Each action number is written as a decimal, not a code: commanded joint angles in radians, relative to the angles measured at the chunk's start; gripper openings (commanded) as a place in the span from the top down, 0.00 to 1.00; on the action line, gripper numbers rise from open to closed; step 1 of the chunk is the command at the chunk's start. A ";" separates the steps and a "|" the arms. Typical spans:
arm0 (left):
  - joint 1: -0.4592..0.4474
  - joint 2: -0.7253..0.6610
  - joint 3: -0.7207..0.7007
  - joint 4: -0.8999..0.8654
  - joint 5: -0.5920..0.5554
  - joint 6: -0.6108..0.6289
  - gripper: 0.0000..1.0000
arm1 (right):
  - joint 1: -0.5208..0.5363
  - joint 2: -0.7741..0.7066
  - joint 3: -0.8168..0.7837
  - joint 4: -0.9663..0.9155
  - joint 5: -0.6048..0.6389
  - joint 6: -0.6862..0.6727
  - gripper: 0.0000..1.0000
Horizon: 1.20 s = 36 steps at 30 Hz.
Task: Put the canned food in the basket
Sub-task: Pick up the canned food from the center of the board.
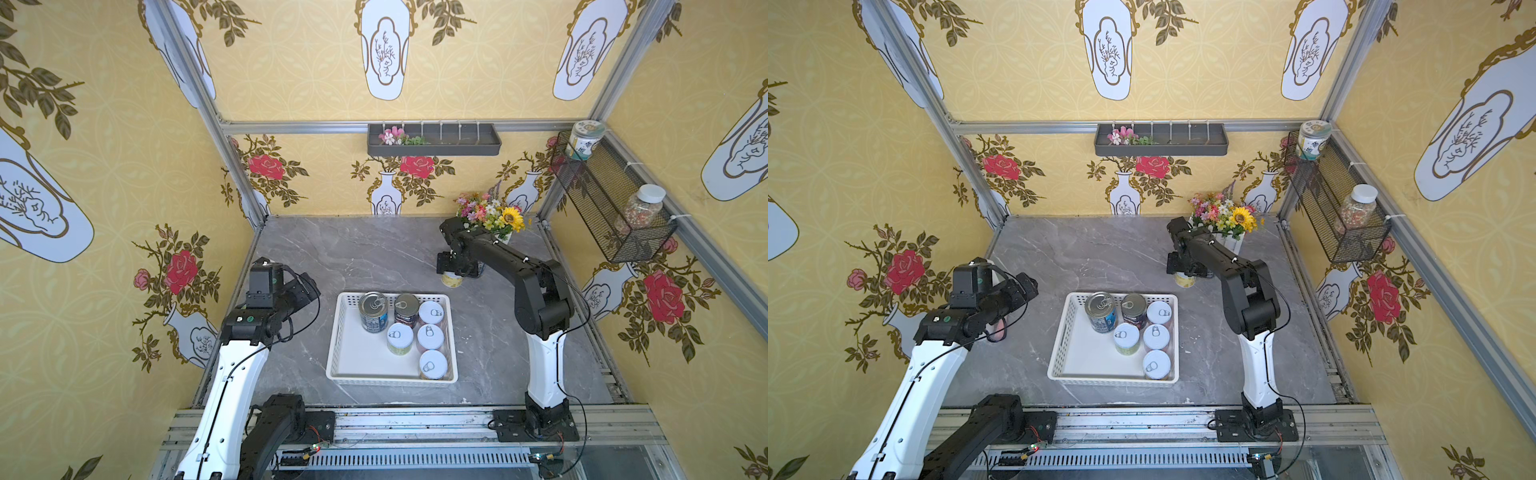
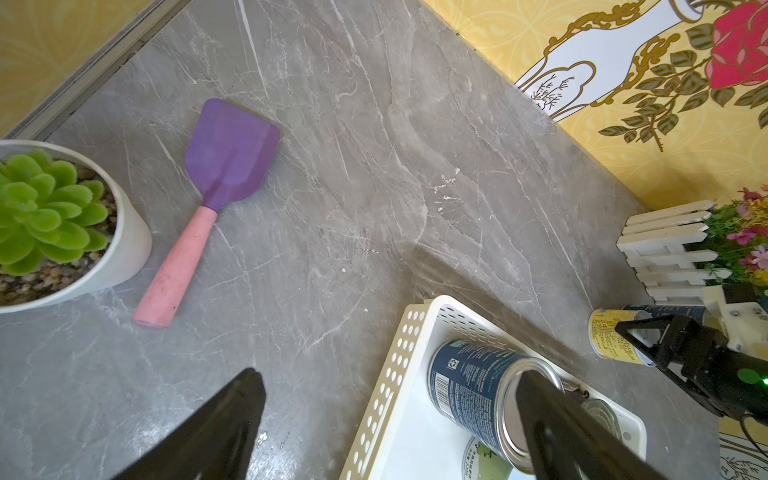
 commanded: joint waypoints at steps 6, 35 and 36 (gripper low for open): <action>0.000 0.006 -0.005 0.020 0.016 0.008 0.00 | 0.004 -0.010 0.007 0.010 0.052 -0.020 0.32; -0.001 0.020 -0.005 0.019 0.019 0.011 0.00 | 0.188 -0.433 -0.126 -0.071 0.113 -0.010 0.31; -0.001 0.020 -0.005 0.019 0.019 0.011 0.00 | 0.201 -0.448 -0.126 -0.076 0.117 -0.007 0.32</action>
